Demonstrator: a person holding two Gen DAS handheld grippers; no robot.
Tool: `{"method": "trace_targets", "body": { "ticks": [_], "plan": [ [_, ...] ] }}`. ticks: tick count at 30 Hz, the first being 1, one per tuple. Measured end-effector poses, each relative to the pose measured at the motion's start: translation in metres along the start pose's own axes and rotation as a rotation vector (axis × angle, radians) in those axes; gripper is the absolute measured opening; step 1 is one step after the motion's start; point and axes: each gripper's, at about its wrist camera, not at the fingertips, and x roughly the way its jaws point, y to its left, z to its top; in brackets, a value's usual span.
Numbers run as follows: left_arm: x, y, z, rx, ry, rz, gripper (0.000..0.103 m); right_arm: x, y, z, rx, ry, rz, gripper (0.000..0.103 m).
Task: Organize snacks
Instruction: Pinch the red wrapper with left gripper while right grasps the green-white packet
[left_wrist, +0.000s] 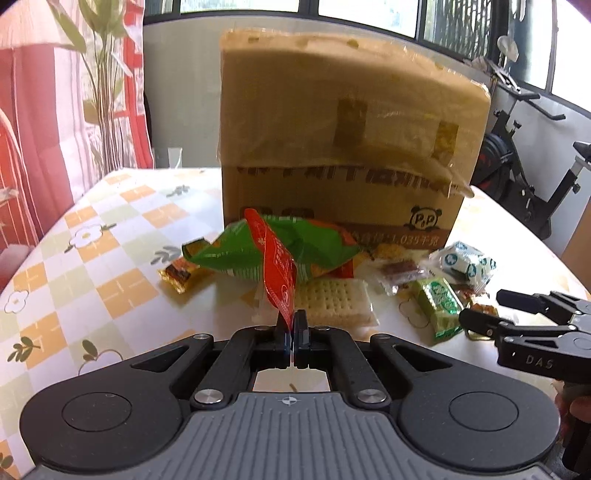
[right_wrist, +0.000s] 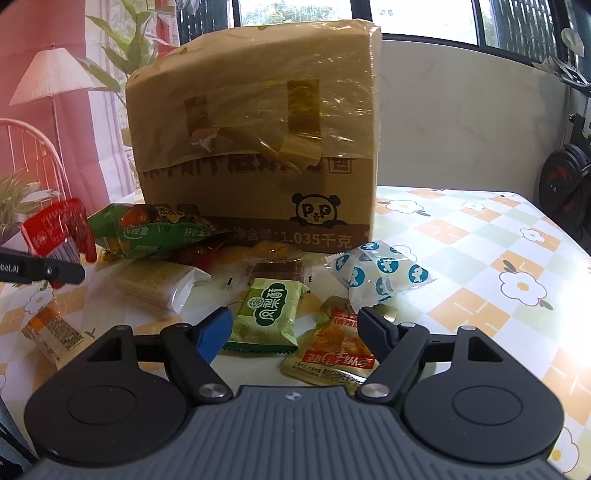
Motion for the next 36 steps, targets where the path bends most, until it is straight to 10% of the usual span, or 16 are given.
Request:
{"method": "trace_targets", "body": {
  "ticks": [15, 36],
  "plan": [
    [-0.015, 0.011, 0.000, -0.022, -0.106, 0.019, 0.002, 0.059, 0.019, 0.021, -0.054, 0.145, -0.016, 0.066],
    [-0.010, 0.010, -0.005, -0.014, -0.091, 0.004, 0.003, 0.056, 0.026, 0.008, -0.118, 0.110, -0.003, 0.045]
  ]
}}
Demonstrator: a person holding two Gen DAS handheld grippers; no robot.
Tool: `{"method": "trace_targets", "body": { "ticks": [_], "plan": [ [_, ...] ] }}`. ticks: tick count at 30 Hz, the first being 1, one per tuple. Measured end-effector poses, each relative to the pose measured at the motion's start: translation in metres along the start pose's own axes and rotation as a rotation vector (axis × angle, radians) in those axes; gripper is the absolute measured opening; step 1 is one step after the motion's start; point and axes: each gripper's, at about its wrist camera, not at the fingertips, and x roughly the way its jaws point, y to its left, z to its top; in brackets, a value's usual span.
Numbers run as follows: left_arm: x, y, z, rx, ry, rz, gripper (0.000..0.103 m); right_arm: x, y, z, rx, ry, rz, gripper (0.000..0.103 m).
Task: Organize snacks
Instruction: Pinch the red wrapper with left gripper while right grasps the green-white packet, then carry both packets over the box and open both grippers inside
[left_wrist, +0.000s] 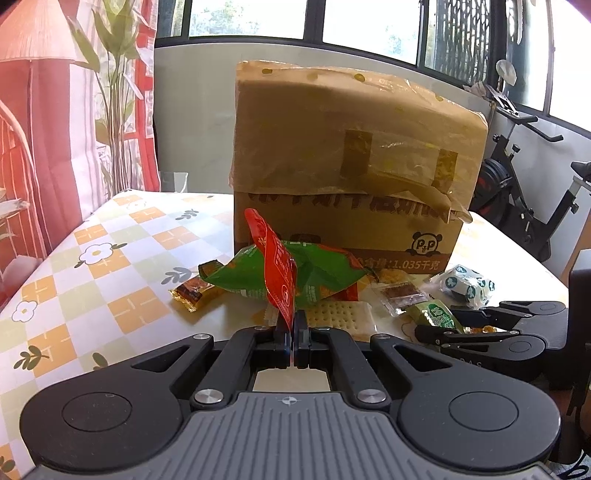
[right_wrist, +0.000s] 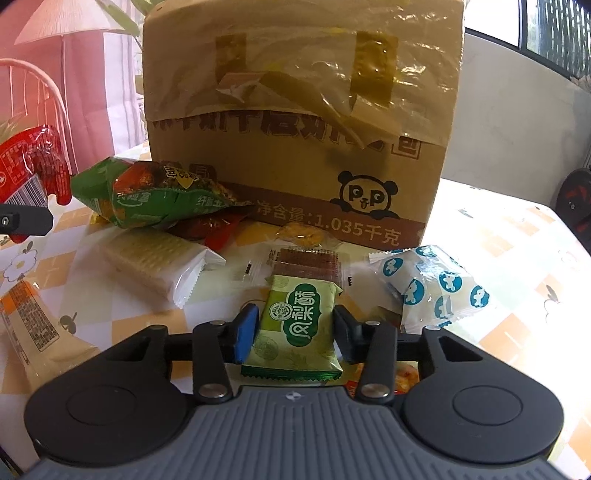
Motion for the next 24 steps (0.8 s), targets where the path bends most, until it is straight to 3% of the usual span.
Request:
{"method": "trace_targets", "body": {
  "ticks": [12, 20, 24],
  "plan": [
    [-0.027, -0.005, 0.029, 0.043, -0.123, -0.021, 0.003, -0.055, -0.016, 0.020, 0.064, -0.160, 0.026, 0.041],
    [-0.032, -0.010, 0.107, 0.078, -0.220, -0.067, 0.003, -0.105, -0.036, 0.110, 0.037, -0.364, 0.038, 0.041],
    [-0.021, -0.020, 0.154, 0.097, -0.244, -0.104, 0.003, -0.105, -0.049, 0.160, 0.011, -0.413, 0.020, 0.041]
  ]
}}
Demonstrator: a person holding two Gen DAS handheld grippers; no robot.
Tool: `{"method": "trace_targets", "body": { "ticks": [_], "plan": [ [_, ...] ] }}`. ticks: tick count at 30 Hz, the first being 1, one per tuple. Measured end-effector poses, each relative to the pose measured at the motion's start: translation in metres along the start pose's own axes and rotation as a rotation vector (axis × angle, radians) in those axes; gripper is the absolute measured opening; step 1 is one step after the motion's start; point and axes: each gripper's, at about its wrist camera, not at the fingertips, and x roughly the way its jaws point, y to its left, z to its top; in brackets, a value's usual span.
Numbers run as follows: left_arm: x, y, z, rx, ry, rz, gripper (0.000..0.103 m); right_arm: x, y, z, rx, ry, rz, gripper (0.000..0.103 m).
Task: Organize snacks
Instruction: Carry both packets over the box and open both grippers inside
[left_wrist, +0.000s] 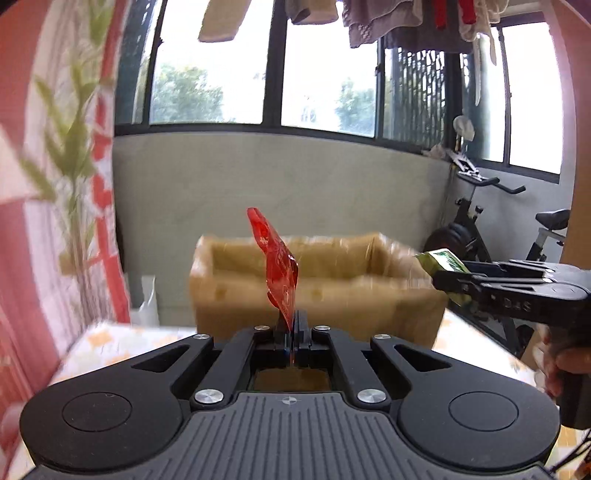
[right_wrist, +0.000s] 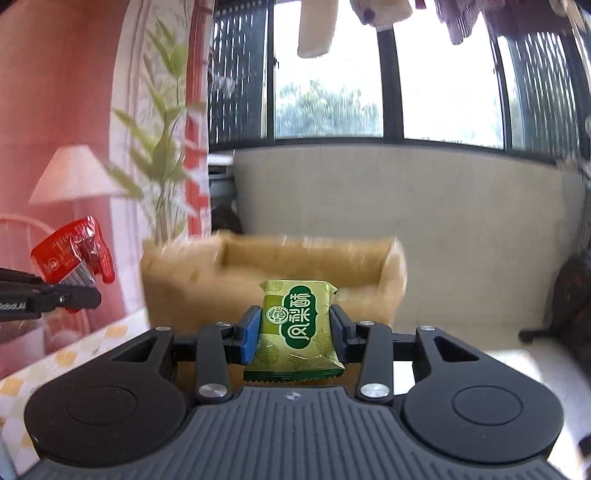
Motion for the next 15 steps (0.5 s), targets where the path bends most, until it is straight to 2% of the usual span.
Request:
{"method": "trace_targets", "body": {
  "ticks": [4, 8, 15],
  "plan": [
    [0.032, -0.004, 0.035, 0.011, -0.015, -0.007, 0.003, 0.042, -0.014, 0.030, -0.018, 0.005, -0.032, 0.041],
    [0.077, 0.003, 0.057, -0.022, 0.031, -0.002, 0.003, 0.085, -0.025, 0.039, 0.006, 0.049, -0.057, 0.041],
    [0.138, 0.010, 0.064, 0.022, 0.136, 0.051, 0.003, 0.125, -0.031, 0.033, 0.037, 0.150, -0.115, 0.041]
  ]
}}
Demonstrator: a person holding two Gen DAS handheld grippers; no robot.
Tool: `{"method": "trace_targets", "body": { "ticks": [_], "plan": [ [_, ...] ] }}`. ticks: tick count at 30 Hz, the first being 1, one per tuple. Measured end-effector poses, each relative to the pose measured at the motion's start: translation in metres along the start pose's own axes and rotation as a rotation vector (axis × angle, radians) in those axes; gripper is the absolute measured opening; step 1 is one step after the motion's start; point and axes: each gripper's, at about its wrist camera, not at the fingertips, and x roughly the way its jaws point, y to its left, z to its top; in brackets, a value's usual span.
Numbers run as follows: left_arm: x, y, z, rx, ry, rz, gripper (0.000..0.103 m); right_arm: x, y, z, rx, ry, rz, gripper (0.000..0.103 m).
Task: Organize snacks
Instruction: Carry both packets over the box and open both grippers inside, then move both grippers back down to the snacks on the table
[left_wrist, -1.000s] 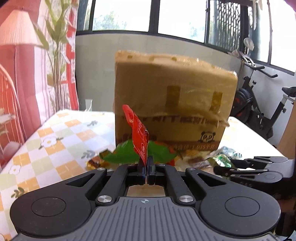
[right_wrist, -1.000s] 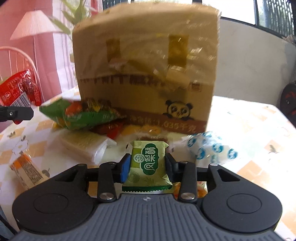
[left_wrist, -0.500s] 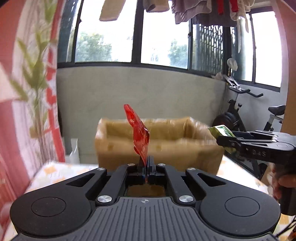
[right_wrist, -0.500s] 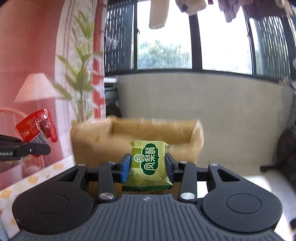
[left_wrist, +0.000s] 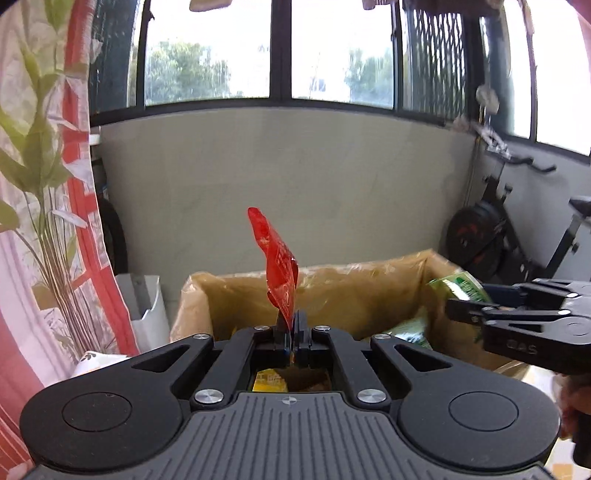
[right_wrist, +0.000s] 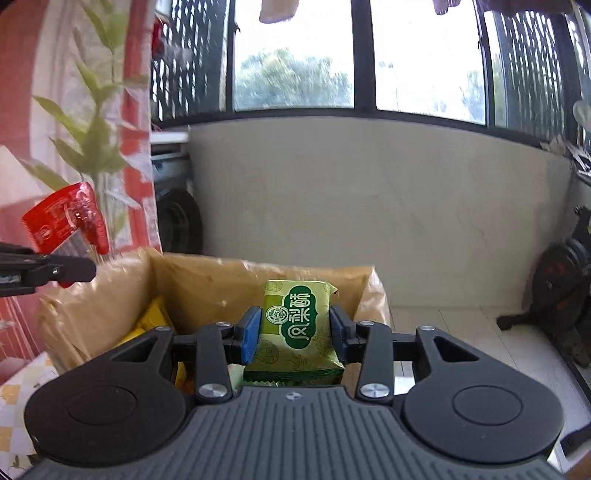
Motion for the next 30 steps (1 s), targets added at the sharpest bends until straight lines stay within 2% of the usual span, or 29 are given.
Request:
{"method": "trace_targets", "body": {
  "ticks": [2, 4, 6, 7, 13, 17, 22, 27, 30],
  "plan": [
    [0.008, 0.001, -0.002, 0.002, 0.025, 0.014, 0.006, 0.004, 0.000, -0.001, -0.002, 0.023, 0.000, 0.042],
    [0.011, 0.005, -0.006, -0.010, 0.043, 0.024, 0.018, 0.001, -0.001, -0.003, -0.013, 0.019, -0.006, 0.044],
    [0.012, 0.007, -0.011, -0.017, 0.045, 0.025, 0.052, -0.003, -0.002, -0.004, -0.019, 0.011, -0.002, 0.054],
    [0.010, 0.008, -0.012, -0.021, 0.040, 0.027, 0.056, -0.006, -0.005, -0.006, -0.017, 0.009, -0.004, 0.055],
    [-0.008, 0.009, -0.014, -0.005, 0.028, 0.031, 0.061, -0.025, -0.007, -0.007, 0.009, -0.009, 0.030, 0.061],
    [-0.035, 0.007, -0.014, 0.018, -0.003, 0.036, 0.071, -0.044, 0.000, -0.013, -0.025, -0.016, 0.065, 0.063],
    [-0.066, 0.011, -0.017, 0.002, -0.013, 0.031, 0.071, -0.069, 0.011, -0.021, -0.046, -0.031, 0.101, 0.066],
    [-0.100, 0.016, -0.028, -0.022, -0.018, 0.038, 0.073, -0.091, 0.018, -0.033, -0.026, -0.048, 0.138, 0.080],
    [-0.120, 0.022, -0.044, -0.038, -0.004, 0.045, 0.075, -0.101, 0.019, -0.043, -0.002, -0.054, 0.153, 0.083]
  ]
}}
